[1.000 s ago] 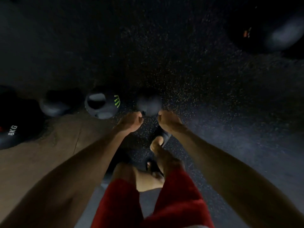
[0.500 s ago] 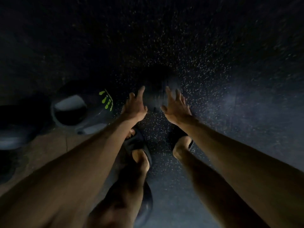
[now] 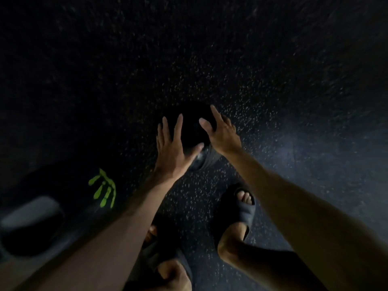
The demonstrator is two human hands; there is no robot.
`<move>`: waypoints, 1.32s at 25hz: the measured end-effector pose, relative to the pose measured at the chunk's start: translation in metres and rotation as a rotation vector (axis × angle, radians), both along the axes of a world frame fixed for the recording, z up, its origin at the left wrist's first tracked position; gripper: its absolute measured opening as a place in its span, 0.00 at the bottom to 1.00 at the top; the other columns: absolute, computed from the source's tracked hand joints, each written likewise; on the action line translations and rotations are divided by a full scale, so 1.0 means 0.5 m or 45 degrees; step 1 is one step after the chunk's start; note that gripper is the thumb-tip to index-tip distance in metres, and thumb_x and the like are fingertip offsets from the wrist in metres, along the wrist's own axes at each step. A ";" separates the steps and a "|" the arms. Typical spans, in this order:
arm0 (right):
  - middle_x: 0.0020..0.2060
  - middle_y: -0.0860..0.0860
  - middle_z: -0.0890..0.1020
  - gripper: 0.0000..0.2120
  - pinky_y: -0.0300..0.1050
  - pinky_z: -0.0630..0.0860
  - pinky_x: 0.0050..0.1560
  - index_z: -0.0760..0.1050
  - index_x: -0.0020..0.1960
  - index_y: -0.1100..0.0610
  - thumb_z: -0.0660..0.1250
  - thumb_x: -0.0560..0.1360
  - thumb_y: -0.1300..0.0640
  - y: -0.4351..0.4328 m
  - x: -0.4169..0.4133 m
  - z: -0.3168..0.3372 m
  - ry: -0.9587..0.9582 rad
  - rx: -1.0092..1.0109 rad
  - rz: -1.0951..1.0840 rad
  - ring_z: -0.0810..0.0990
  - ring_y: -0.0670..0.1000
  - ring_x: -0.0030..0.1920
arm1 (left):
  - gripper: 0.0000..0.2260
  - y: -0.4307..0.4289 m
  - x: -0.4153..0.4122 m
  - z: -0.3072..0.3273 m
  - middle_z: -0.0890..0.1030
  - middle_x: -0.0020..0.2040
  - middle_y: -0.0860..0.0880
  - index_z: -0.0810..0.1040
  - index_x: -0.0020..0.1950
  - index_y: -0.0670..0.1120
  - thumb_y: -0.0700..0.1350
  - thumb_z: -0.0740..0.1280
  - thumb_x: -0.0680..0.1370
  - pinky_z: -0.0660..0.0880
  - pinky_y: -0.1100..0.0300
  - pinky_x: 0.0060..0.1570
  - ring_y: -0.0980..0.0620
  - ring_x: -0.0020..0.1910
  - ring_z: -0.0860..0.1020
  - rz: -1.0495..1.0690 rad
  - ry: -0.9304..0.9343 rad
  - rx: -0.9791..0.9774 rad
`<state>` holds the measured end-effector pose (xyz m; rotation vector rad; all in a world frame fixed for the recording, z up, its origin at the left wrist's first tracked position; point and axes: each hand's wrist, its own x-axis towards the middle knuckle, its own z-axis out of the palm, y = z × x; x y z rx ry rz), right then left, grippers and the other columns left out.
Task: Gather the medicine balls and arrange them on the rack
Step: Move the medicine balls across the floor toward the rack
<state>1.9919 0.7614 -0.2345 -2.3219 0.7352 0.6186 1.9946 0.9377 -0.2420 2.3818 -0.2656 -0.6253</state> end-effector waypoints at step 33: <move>0.76 0.48 0.63 0.27 0.48 0.57 0.75 0.60 0.78 0.45 0.47 0.81 0.37 -0.266 0.285 -0.158 -1.070 -0.208 -0.378 0.59 0.49 0.76 | 0.29 -0.461 0.523 -0.058 0.67 0.72 0.43 0.68 0.72 0.57 0.71 0.57 0.76 0.65 0.37 0.66 0.40 0.71 0.65 0.075 -0.303 0.088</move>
